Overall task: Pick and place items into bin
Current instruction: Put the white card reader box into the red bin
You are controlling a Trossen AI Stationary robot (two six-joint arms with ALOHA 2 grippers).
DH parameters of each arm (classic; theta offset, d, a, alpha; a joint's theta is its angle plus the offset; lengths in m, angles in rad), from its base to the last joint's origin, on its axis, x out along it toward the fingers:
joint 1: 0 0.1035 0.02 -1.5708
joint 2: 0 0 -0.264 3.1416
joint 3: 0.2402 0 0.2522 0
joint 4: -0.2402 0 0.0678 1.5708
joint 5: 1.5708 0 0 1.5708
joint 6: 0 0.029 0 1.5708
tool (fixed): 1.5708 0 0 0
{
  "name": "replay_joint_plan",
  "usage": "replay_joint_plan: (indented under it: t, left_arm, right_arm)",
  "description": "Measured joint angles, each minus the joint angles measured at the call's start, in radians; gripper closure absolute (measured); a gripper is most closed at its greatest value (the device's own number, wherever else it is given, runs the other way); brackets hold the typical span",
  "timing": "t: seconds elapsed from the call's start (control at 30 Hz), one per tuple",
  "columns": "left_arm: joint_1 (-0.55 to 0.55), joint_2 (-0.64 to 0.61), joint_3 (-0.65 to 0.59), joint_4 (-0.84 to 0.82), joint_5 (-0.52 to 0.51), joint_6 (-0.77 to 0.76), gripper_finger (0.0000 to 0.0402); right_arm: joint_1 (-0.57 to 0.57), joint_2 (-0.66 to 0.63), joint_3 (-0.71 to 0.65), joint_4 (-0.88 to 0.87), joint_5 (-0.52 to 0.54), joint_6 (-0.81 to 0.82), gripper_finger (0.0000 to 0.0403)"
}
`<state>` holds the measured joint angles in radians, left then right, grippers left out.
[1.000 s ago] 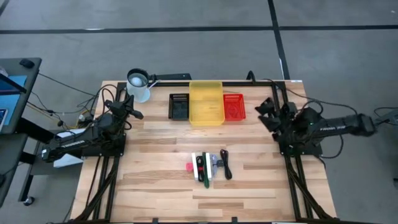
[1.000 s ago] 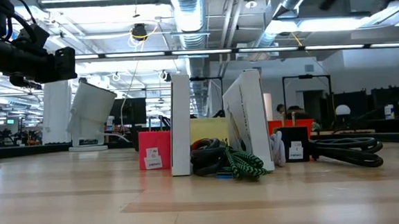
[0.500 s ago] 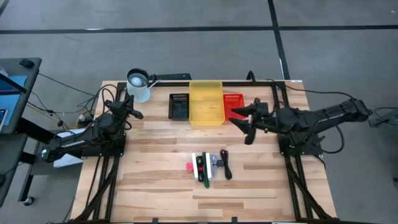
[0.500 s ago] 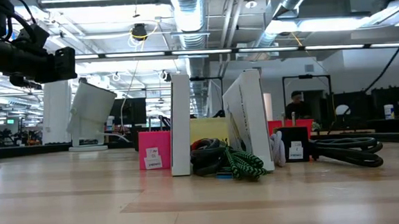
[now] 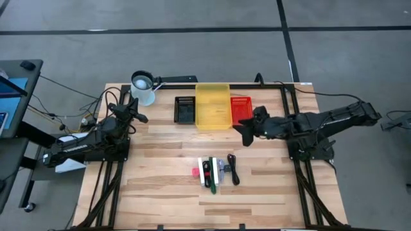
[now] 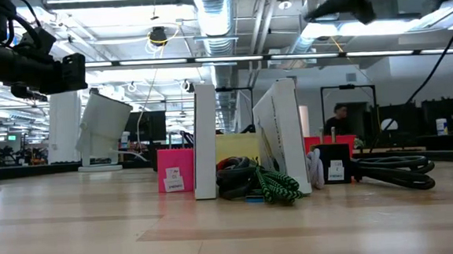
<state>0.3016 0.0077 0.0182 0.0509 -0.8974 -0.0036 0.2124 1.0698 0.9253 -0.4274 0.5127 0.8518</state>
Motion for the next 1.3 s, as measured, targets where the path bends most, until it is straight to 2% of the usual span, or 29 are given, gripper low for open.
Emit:
replay_joint_plan:
  t: [0.2,0.5,0.7,0.93,1.1,1.3]
  left_arm:
    - [0.0,0.0,0.0,0.0,0.0,0.0,0.0401]
    - [0.0,0.0,0.0,0.0,0.0,0.0,0.0401]
    - [0.0,0.0,0.0,0.0,0.0,0.0,0.0401]
    - [0.0,0.0,0.0,0.0,0.0,0.0,0.0401]
    - [0.0,0.0,0.0,0.0,0.0,0.0,0.0401]
    - [0.0,0.0,0.0,0.0,0.0,0.0,0.0401]
  right_arm:
    - [-0.021,-0.001,0.0,-0.14,-0.108,0.237,0.0202]
    - [-0.018,-0.001,0.0,-0.144,-0.243,0.409,0.0202]
    - [-0.018,-0.001,0.01,-0.151,-0.291,0.425,0.0202]
    - [-0.026,-0.001,0.172,-0.156,-0.284,0.249,0.0202]
    - [-0.059,-0.002,0.365,-0.39,-0.242,0.188,0.0202]
    - [-0.123,-0.002,0.571,-0.833,-0.189,0.284,0.0202]
